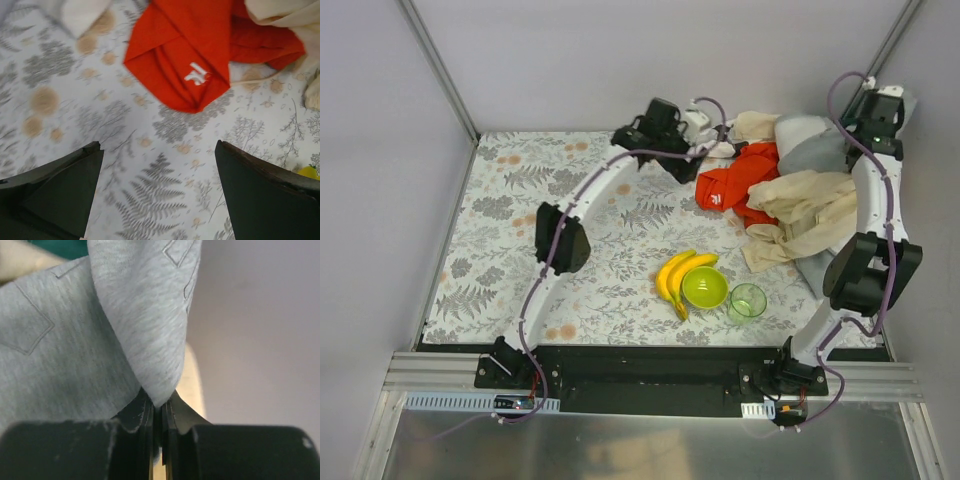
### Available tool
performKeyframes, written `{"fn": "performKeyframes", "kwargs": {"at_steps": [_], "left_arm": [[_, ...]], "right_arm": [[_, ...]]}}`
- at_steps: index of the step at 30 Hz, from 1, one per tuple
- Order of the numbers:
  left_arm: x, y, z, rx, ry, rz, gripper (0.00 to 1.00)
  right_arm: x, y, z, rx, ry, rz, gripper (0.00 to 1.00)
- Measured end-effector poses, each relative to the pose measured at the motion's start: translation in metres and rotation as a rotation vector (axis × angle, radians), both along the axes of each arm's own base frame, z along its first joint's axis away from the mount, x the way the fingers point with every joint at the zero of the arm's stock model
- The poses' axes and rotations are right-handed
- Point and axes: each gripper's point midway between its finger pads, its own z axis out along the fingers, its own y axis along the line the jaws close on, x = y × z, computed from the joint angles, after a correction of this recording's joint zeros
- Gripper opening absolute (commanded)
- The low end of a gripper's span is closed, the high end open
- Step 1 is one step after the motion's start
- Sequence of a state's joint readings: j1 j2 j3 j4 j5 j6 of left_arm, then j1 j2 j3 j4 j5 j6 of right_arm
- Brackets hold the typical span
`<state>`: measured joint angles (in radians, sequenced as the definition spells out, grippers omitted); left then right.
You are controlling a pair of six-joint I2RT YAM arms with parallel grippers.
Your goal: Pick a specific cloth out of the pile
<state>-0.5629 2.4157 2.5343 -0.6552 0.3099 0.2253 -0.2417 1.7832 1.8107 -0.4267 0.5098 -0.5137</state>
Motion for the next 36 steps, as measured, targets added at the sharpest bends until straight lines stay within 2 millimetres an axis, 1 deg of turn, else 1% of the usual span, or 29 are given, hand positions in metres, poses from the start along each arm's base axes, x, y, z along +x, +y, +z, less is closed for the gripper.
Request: {"fn": "performKeyframes", "kwargs": {"at_steps": [1, 2, 3, 5, 6, 8, 10, 11, 13, 15, 17, 19, 20, 21, 22, 23, 24, 25, 26, 28, 29, 32, 34, 36], "left_arm": [[-0.007, -0.022, -0.012, 0.002, -0.002, -0.043, 0.99], [-0.015, -0.041, -0.027, 0.012, 0.0, -0.082, 0.99], [-0.024, -0.058, -0.044, 0.028, 0.003, -0.119, 0.99], [-0.039, -0.083, -0.073, 0.062, 0.003, -0.18, 0.99], [-0.046, -0.095, -0.088, 0.08, -0.005, -0.213, 0.99], [-0.054, -0.111, -0.115, 0.118, -0.027, -0.262, 0.99], [-0.053, -0.116, -0.133, 0.148, -0.055, -0.294, 0.99], [-0.049, -0.116, -0.139, 0.162, -0.078, -0.304, 0.99], [-0.037, -0.112, -0.146, 0.182, -0.118, -0.31, 0.94], [-0.025, -0.107, -0.147, 0.197, -0.156, -0.301, 0.88], [-0.011, -0.105, -0.146, 0.21, -0.211, -0.305, 0.78], [0.0, -0.1, -0.145, 0.23, -0.255, -0.301, 0.68], [0.005, -0.098, -0.146, 0.247, -0.282, -0.302, 0.58], [0.009, -0.098, -0.146, 0.255, -0.305, -0.308, 0.36], [0.012, -0.098, -0.146, 0.262, -0.325, -0.316, 0.28], [0.013, -0.098, -0.148, 0.273, -0.334, -0.323, 0.23], [0.014, -0.098, -0.15, 0.281, -0.344, -0.329, 0.16], [0.015, -0.099, -0.152, 0.289, -0.357, -0.34, 0.03], [0.015, -0.1, -0.154, 0.293, -0.365, -0.346, 0.0], [0.014, -0.101, -0.156, 0.301, -0.371, -0.357, 0.0], [0.015, -0.1, -0.156, 0.305, -0.378, -0.357, 0.0], [0.025, -0.097, -0.156, 0.335, -0.417, -0.324, 0.0], [0.039, -0.092, -0.15, 0.363, -0.48, -0.273, 0.0], [0.054, -0.084, -0.141, 0.393, -0.539, -0.218, 0.0]], "right_arm": [[0.0, 0.004, -0.018, 0.019, 0.031, 0.001, 0.18], [0.003, 0.01, -0.037, 0.043, 0.064, 0.009, 0.2], [0.005, 0.015, -0.051, 0.06, 0.092, 0.017, 0.21], [0.009, 0.027, -0.084, 0.1, 0.158, 0.031, 0.22], [0.009, 0.031, -0.095, 0.113, 0.181, 0.035, 0.22], [0.008, 0.035, -0.105, 0.129, 0.2, 0.035, 0.22], [0.007, 0.034, -0.106, 0.137, 0.195, 0.025, 0.23], [0.007, 0.033, -0.105, 0.14, 0.186, 0.02, 0.23], [0.006, 0.032, -0.106, 0.144, 0.179, 0.015, 0.23], [0.003, 0.033, -0.109, 0.148, 0.177, 0.012, 0.23], [0.001, 0.033, -0.112, 0.15, 0.18, 0.01, 0.24], [0.0, 0.034, -0.113, 0.154, 0.177, 0.007, 0.27], [0.0, 0.034, -0.113, 0.155, 0.175, 0.006, 0.3], [0.0, 0.034, -0.113, 0.155, 0.173, 0.005, 0.34], [0.0, 0.034, -0.113, 0.156, 0.17, 0.004, 0.41], [0.0, 0.034, -0.113, 0.156, 0.17, 0.003, 0.49], [0.0, 0.034, -0.113, 0.157, 0.169, 0.002, 0.59], [0.0, 0.034, -0.113, 0.158, 0.167, 0.0, 0.67], [0.0, 0.034, -0.113, 0.159, 0.167, 0.0, 0.77], [-0.001, 0.033, -0.113, 0.163, 0.166, -0.006, 0.96], [-0.001, 0.033, -0.114, 0.166, 0.166, -0.01, 0.99], [-0.004, 0.033, -0.113, 0.179, 0.161, -0.019, 0.99], [-0.006, 0.035, -0.109, 0.19, 0.154, -0.018, 0.99], [-0.009, 0.041, -0.102, 0.202, 0.141, -0.01, 0.99]]}}
